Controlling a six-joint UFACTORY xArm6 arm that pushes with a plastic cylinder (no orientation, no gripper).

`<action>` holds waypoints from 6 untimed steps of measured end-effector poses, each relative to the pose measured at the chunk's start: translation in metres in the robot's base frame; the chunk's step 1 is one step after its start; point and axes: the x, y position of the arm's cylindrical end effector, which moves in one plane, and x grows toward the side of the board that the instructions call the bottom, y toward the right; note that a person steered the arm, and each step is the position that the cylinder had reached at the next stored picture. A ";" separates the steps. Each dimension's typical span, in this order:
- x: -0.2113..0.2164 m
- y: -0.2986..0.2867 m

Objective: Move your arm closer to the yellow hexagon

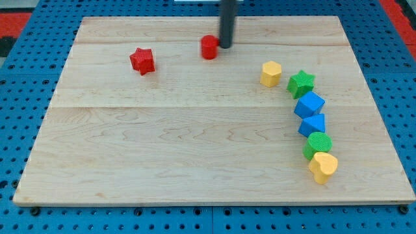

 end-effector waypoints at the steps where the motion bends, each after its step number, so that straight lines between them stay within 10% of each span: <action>1: 0.031 -0.061; 3: -0.009 -0.019; 4: -0.006 0.096; 6: 0.086 0.156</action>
